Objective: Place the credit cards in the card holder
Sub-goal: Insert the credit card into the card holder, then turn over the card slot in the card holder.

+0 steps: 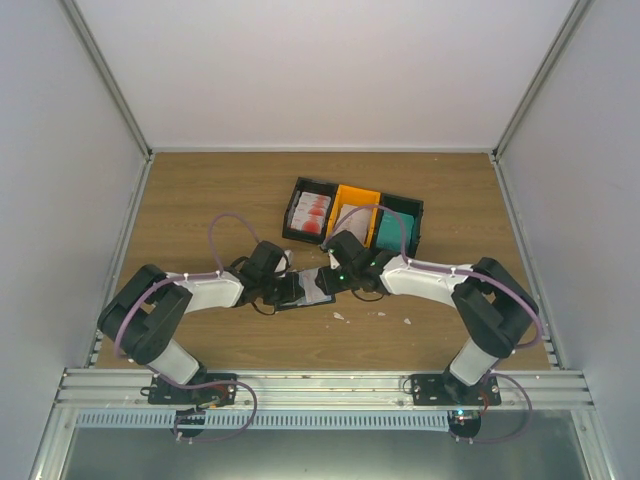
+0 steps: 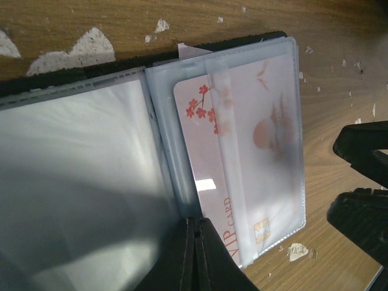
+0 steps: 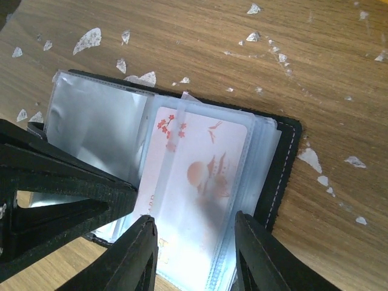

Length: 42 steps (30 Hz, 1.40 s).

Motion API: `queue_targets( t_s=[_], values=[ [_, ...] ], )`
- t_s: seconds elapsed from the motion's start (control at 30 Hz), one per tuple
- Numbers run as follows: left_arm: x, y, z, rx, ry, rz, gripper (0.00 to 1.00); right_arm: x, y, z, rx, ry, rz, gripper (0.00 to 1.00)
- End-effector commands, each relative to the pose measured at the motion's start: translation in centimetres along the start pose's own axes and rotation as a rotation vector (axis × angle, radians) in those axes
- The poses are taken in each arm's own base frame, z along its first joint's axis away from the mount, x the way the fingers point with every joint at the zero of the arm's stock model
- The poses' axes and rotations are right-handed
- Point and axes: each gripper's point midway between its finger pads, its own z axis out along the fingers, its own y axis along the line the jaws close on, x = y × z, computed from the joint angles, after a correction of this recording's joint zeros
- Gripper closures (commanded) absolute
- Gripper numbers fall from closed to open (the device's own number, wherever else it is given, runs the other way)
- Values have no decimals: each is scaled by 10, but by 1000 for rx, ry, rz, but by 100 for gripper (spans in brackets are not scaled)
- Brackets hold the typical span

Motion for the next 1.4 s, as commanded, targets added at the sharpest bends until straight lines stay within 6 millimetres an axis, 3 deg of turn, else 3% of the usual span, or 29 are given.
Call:
queue_targets(
  t_s=[0.0,0.27,0.67,1.17,1.37],
  values=[
    [7,20,8,-70,3,-3,100,-1,1,6,-28,15,10,63],
    [10,23,14,-75,26,3,100,8,-9,13,7,54,33,62],
    [16,34,19,-124,58,-7,100,12,9,17,-95,100,14,70],
    [18,38,21,-129,62,-11,100,6,23,-12,-385,108,217,70],
    [19,37,22,-123,65,-11,100,11,31,-13,-490,146,260,70]
  ],
)
